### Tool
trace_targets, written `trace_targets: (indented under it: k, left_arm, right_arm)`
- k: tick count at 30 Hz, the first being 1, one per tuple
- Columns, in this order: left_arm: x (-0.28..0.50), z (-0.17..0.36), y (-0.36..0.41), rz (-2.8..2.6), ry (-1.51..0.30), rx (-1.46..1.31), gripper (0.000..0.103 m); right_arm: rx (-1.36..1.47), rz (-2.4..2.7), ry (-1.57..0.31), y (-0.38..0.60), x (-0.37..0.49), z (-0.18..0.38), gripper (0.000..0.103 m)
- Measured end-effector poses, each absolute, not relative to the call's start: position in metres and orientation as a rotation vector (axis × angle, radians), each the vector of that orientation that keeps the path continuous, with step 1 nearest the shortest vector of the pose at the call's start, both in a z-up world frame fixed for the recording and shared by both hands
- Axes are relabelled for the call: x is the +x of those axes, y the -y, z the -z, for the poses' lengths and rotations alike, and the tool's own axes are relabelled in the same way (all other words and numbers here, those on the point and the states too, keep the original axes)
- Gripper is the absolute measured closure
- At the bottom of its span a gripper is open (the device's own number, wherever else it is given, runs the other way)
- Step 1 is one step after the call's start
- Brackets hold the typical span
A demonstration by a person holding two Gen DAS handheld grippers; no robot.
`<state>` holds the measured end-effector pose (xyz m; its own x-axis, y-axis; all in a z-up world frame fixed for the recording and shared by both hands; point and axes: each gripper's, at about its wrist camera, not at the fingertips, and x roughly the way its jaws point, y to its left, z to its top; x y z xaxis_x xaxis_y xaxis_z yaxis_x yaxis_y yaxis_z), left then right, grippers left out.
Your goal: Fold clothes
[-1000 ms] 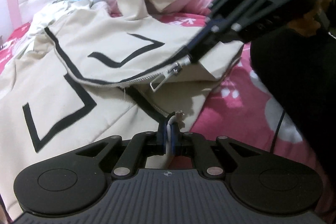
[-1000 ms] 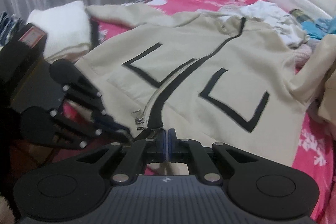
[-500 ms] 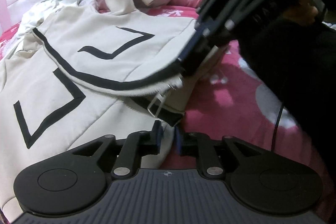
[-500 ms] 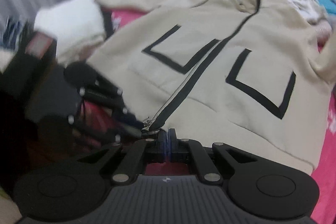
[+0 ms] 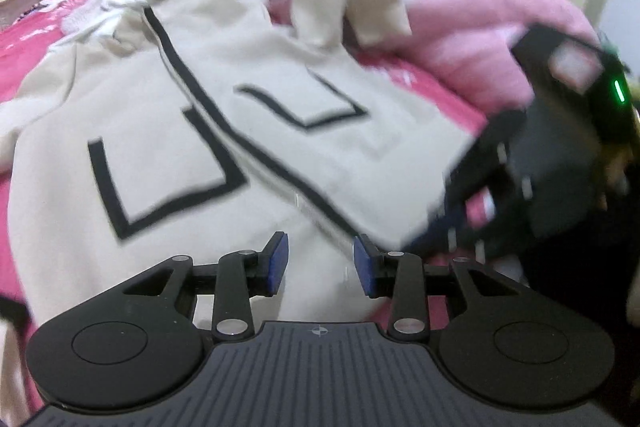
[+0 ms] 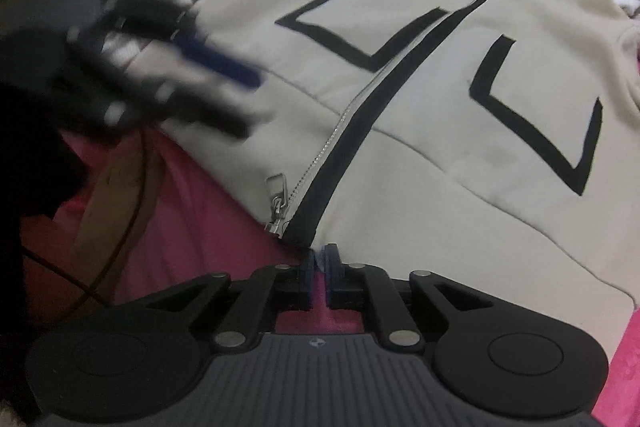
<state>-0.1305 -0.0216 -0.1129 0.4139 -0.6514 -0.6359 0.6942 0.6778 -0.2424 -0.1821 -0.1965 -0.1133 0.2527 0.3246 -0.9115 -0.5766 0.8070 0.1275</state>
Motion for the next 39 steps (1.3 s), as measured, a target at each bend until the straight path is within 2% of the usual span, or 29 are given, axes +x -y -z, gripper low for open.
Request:
trace_targets:
  k: [1,2,3,4,9,13,16,18,23,26,28,34,37,39]
  left_arm:
    - [-0.124,0.113,0.028,0.844,-0.76,0.051,0.067]
    - [-0.117,0.114,0.035,0.841,-0.751,0.042,0.067]
    - [-0.111,0.115,0.042,0.838,-0.741,0.034,0.067]
    - [-0.106,0.116,0.046,0.839,-0.739,0.029,0.067]
    - [-0.098,0.125,0.061,0.876,-0.751,0.063,0.067]
    - [-0.102,0.132,0.064,0.888,-0.765,0.091,0.067]
    - [-0.105,0.137,0.066,0.897,-0.775,0.112,0.067]
    - [-0.107,0.141,0.067,0.904,-0.782,0.126,0.067]
    - [-0.106,0.145,0.064,0.915,-0.795,0.11,0.067]
    - [-0.104,0.147,0.06,0.93,-0.802,0.085,0.067]
    - [-0.101,0.147,0.058,0.942,-0.813,0.062,0.067]
    - [-0.091,0.15,0.052,0.982,-0.844,0.002,0.067]
    - [-0.088,0.151,0.049,0.997,-0.857,-0.023,0.066]
    - [-0.086,0.152,0.048,1.007,-0.866,-0.039,0.066]
  right_arm:
    - [-0.238,-0.634,-1.164,0.199,-0.183,0.109,0.079]
    - [-0.224,-0.647,-1.163,0.202,-0.184,0.105,0.061]
    - [-0.209,-0.66,-1.162,0.205,-0.185,0.102,0.052]
    - [-0.195,-0.673,-1.162,0.208,-0.186,0.098,0.051]
    - [-0.032,-0.682,-1.123,0.251,-0.166,0.06,0.051]
    - [0.089,-0.544,-1.018,0.281,-0.097,0.037,0.052]
    - [0.06,-0.44,-0.927,0.275,-0.038,0.036,0.064]
    - [0.061,-0.359,-0.887,0.271,0.008,0.045,0.073]
    - [0.02,-0.159,-0.865,0.276,0.108,0.092,0.076]
    - [-0.009,-0.004,-0.914,0.297,0.144,0.134,0.079]
    - [0.097,0.013,-0.895,0.314,0.144,0.13,0.08]
    - [0.262,-0.009,-0.729,0.343,0.127,0.084,0.078]
    - [0.258,-0.024,-0.693,0.343,0.147,0.07,0.072]
    - [0.258,-0.035,-0.685,0.341,0.163,0.064,0.047]
